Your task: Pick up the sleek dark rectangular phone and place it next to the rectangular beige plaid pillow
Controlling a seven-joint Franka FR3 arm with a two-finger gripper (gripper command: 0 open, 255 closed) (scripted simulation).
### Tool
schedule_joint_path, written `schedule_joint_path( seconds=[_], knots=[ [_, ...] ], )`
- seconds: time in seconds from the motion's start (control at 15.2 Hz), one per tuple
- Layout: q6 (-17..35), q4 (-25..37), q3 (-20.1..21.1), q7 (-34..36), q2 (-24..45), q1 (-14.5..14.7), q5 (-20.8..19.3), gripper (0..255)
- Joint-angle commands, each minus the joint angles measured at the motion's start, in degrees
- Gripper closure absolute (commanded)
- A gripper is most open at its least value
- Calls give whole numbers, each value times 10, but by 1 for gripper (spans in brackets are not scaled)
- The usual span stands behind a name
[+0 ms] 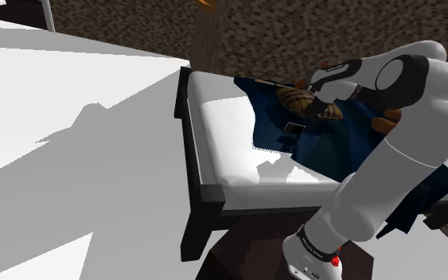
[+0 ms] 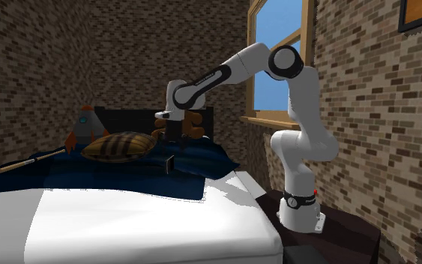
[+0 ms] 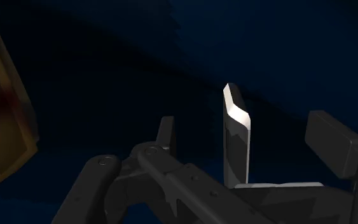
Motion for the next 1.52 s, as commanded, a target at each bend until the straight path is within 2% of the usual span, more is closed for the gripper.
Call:
schedule_joint_path(
  seconds=[0.0,0.13,0.59,1.12,1.19,1.45],
  knots=[
    [-36,21,13,15,18,12,6,0],
    [-57,36,20,21,32,17,12,0],
    [-6,6,28,-9,73,6,55,0],
    [-6,6,28,-9,72,5,55,0],
    [-6,6,28,-9,72,5,55,255],
    [-6,6,28,-9,72,5,55,255]
  ],
)
